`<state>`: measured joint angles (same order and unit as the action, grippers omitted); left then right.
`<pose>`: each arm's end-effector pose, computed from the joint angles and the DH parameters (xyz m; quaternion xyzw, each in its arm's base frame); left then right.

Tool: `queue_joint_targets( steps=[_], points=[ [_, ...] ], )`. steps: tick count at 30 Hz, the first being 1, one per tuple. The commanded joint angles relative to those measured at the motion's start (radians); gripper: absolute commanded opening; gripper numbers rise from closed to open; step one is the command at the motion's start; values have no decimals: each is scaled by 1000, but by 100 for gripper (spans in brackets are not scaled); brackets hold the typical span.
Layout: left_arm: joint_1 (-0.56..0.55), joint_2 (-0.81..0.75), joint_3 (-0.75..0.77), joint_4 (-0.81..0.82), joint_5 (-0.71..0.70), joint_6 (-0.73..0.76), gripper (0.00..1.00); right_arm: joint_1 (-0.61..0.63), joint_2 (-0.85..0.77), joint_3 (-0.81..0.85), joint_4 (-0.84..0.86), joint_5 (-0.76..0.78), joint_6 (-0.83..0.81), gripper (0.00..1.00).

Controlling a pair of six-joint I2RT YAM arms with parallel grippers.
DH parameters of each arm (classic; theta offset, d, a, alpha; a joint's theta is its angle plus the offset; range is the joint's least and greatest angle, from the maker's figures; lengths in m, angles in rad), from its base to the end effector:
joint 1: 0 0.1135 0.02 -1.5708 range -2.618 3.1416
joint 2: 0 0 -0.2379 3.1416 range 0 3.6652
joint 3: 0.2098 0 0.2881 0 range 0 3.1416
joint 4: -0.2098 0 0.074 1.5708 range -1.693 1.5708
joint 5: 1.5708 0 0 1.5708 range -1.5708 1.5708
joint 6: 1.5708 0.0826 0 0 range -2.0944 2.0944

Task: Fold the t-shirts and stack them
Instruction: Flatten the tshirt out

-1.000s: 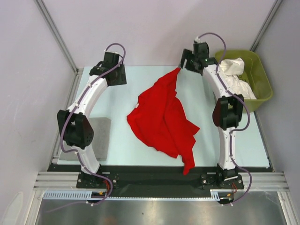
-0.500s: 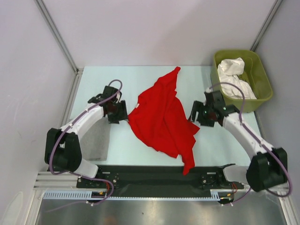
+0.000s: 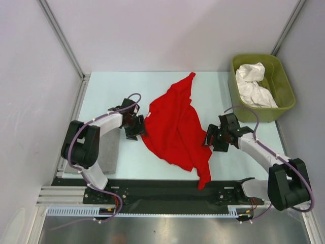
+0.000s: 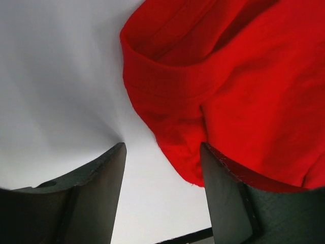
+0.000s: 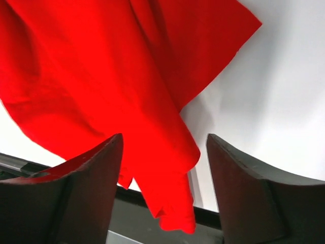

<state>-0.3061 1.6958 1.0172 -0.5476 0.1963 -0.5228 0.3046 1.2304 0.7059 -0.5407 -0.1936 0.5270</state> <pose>0.3375 -0.1236 0.0735 -0.0893 0.9765 -0.1571 0.1173 0.2715 0.1020 0.1129 0.0829 0.9604 0.1862 0.1899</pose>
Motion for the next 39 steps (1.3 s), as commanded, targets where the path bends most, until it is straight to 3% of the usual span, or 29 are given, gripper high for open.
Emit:
queue_joint_targets(
  steps=[1,6,9,10,12,13,14,18,24,33,39],
  points=[
    [-14,47,35,61,8,-22,66,10,29,-31,90,-17,19,70],
    [-14,114,69,69,-3,-6,53,40,93,-36,130,-30,30,57],
    [-14,108,83,69,-32,10,31,44,98,-8,114,9,19,44],
    [-14,104,90,67,-53,17,17,42,95,15,87,31,15,33],
    [-11,73,103,49,-78,41,3,30,78,55,41,91,-13,15],
    [-11,58,115,38,-115,47,0,28,70,78,-22,121,-21,2],
    [-10,18,121,20,-127,64,0,27,63,131,-54,179,-31,0],
    [-10,-122,133,-26,-195,99,0,18,20,262,-241,315,-82,0],
    [-8,-372,106,-86,-252,135,0,-18,-92,395,-341,361,-125,0],
    [-8,-745,103,-164,-254,125,0,-73,-316,661,-329,404,-173,0],
    [-7,-884,195,-268,-385,171,0,-78,-396,757,-282,470,-203,0]
  ],
)
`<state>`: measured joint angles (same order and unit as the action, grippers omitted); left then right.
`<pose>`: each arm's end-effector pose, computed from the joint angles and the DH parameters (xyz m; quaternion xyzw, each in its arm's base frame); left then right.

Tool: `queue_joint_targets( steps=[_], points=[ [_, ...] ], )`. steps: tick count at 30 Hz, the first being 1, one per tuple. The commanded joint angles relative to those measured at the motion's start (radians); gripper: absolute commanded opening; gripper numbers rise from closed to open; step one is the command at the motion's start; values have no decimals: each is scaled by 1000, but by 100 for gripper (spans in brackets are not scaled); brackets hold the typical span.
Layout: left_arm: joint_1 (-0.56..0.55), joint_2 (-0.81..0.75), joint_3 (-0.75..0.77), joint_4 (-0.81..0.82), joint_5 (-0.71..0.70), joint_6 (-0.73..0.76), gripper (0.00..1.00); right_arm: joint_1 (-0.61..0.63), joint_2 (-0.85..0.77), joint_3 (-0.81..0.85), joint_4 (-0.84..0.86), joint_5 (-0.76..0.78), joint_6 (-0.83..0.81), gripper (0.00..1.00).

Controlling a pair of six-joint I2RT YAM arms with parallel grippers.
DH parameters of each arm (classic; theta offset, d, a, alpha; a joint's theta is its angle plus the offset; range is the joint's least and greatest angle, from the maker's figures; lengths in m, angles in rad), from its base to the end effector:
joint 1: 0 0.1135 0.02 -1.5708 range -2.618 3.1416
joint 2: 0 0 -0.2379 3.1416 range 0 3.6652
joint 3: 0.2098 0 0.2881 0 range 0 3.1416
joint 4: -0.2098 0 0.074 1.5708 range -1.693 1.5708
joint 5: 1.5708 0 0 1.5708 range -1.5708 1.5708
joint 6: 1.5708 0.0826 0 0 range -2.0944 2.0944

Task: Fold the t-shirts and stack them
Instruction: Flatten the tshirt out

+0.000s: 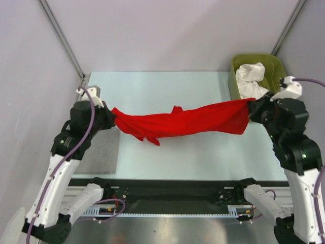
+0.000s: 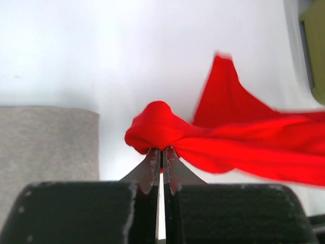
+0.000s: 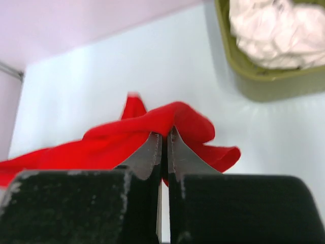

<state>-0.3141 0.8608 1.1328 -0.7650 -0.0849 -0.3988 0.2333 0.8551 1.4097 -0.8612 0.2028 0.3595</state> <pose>0.2475 -0.0730 0.3534 -0.0581 0.8558 -0.1448 0.4932 0.2174 0.0346 0.4457 0.1103 0.7973 0.0936 0.5860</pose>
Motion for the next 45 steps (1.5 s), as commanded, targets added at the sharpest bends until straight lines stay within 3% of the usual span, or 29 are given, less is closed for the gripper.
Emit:
queue_joint_targets(
  steps=[1,4,12,19,25,36,38,40,41,44,45],
  points=[
    [1,-61,96,-63,-133,66,0,-8,-22,61,45,90,-39,0],
    [7,-42,146,-71,-233,96,0,-9,24,83,67,93,-56,0],
    [13,153,275,-31,-239,92,0,-64,195,118,105,2,-5,0],
    [55,533,419,-34,-150,118,1,-106,470,115,142,-106,22,0],
    [84,849,498,54,-153,136,0,-109,732,156,183,-63,-13,0],
    [99,1260,846,86,-127,152,0,-114,1159,478,173,4,-65,3],
    [107,1302,912,57,-131,159,14,-115,1222,557,134,14,-73,8],
    [107,1319,981,-14,-171,164,41,-115,1257,613,90,33,-82,22],
    [107,1311,987,-31,-179,166,46,-117,1274,659,44,29,-88,30],
    [107,1212,902,-49,-210,161,57,-121,1297,701,-16,21,-91,58],
    [107,1171,863,-48,-214,152,59,-124,1277,690,-19,9,-88,80]
  ],
)
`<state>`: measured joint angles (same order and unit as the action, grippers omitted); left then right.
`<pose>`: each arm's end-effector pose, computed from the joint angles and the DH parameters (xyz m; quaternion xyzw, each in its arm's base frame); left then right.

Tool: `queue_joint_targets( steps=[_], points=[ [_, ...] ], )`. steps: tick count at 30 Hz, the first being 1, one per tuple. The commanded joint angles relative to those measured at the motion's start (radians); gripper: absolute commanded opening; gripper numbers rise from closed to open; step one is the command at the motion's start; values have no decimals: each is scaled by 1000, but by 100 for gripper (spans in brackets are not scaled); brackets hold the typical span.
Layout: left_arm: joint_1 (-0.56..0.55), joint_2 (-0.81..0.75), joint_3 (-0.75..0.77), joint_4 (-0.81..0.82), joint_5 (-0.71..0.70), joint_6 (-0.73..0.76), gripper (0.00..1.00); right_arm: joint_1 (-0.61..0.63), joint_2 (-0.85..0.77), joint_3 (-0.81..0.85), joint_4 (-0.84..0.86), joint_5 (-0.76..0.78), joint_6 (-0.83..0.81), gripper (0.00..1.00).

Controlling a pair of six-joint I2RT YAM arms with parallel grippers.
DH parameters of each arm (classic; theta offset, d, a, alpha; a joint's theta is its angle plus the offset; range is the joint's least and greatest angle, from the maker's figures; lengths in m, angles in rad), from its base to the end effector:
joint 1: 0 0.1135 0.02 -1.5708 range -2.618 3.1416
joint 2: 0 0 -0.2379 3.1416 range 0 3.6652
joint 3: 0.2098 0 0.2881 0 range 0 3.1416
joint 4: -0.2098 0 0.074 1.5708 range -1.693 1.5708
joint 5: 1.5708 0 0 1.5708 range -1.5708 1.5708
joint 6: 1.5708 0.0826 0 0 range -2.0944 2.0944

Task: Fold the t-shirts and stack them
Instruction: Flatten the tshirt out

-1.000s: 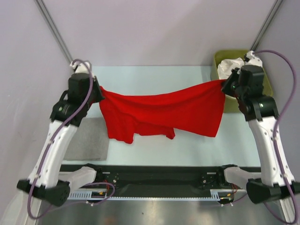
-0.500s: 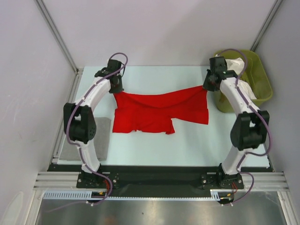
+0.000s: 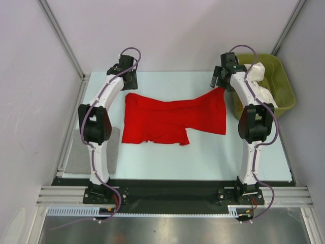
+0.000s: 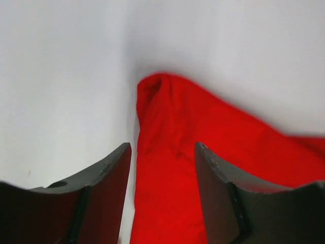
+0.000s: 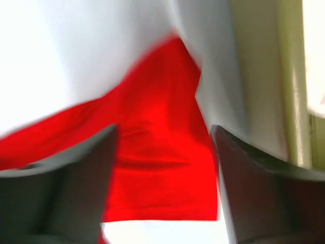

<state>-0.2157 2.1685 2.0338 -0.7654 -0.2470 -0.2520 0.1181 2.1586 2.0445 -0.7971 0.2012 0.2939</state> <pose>0.5288 -0.0952 0.2111 -0.0575 0.9362 0.0375 0.3447 0.5319 0.0465 0.2166 0.1150 0.9348 -0.0271 0.3348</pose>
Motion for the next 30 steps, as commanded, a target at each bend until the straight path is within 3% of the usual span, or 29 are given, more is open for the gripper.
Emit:
queue_joint_targets(
  steps=[1,2,8,12,15,20,26,27,30],
  points=[
    [10,-175,-129,-49,-61,0,59,-8,-42,42,-85,7,-10,90],
    [10,-214,-180,-48,-60,-9,59,-6,-58,2,-76,13,-4,99],
    [10,-574,-601,-48,-6,-89,49,84,-178,-82,-99,37,-22,100],
    [7,-761,-806,-41,127,-150,43,211,-310,-242,-41,-9,-45,100],
    [-31,-838,-934,9,187,-193,47,281,-433,-438,36,-87,-3,100],
    [-111,-770,-1018,106,238,-240,45,293,-568,-728,96,-155,85,86],
    [-136,-590,-979,196,238,-239,43,290,-723,-880,85,-126,103,76],
    [-137,-548,-972,219,238,-233,43,281,-743,-908,84,-126,106,70],
    [-143,-440,-939,227,238,-242,43,264,-805,-944,78,-132,125,68]
  ],
)
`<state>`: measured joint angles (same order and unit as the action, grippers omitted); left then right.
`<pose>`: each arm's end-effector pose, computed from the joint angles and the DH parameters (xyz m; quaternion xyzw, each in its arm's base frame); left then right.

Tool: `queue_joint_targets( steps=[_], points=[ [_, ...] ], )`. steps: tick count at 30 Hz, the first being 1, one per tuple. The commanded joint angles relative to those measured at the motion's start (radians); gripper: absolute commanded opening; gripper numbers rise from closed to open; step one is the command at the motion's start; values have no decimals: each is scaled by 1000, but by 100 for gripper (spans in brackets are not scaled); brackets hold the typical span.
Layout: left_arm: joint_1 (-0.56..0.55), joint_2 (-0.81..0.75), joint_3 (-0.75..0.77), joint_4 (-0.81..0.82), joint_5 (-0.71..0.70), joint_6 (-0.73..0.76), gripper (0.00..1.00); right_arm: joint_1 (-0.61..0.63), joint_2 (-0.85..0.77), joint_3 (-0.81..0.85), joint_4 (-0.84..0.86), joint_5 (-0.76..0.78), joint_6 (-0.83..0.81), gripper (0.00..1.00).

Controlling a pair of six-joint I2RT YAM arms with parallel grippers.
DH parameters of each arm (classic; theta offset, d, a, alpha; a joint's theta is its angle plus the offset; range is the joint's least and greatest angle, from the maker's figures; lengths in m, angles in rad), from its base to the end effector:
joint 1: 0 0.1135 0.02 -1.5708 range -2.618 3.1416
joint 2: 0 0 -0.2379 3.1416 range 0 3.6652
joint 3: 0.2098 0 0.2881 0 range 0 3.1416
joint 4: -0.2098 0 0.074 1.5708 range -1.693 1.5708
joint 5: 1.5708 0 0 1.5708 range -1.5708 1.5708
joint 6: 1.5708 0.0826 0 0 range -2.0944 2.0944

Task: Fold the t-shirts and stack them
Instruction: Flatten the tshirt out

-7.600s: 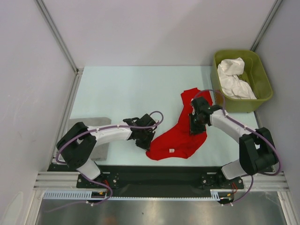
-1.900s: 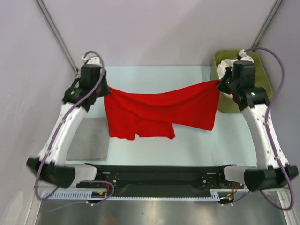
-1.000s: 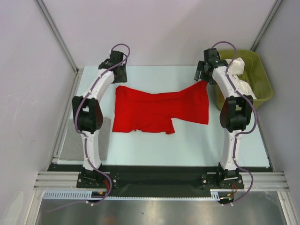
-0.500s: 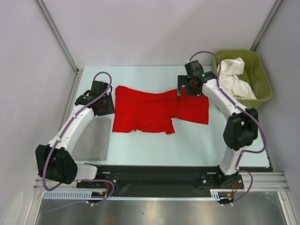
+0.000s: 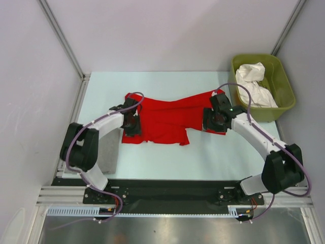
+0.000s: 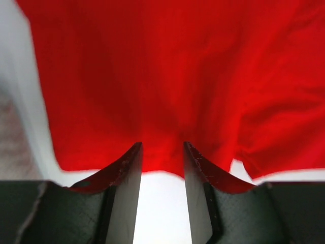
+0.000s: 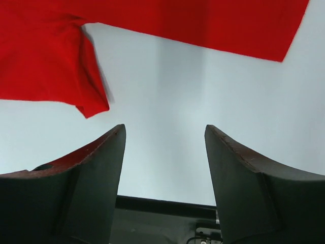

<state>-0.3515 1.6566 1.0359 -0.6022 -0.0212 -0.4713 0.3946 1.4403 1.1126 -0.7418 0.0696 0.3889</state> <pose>0.3366 -0.1216 0.0882 -0.0608 0.9830 -0.0596 0.1628 0.3256 0.1294 0.1783 0.0059 0.9682 0.0635 0.2420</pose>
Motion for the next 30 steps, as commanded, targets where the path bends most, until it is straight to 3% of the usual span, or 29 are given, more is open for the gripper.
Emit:
queue_joint_targets(
  steps=[1,7,11,18,25,30],
  points=[
    [-10,93,68,65,12,-27,42,-26,-112,-14,19,-2,31,68],
    [-104,158,85,94,128,-72,41,-82,-161,-43,2,-4,38,69],
    [-165,146,84,108,204,-116,41,-125,-159,-43,4,-24,41,77],
    [-176,-52,44,4,110,-112,43,-140,-118,-19,15,-60,42,81],
    [-127,-291,-101,-62,-3,-202,43,-138,-90,-16,35,-102,44,81],
    [-77,-307,-140,-68,-52,-234,38,-140,-81,-7,39,-109,30,82]
  ],
)
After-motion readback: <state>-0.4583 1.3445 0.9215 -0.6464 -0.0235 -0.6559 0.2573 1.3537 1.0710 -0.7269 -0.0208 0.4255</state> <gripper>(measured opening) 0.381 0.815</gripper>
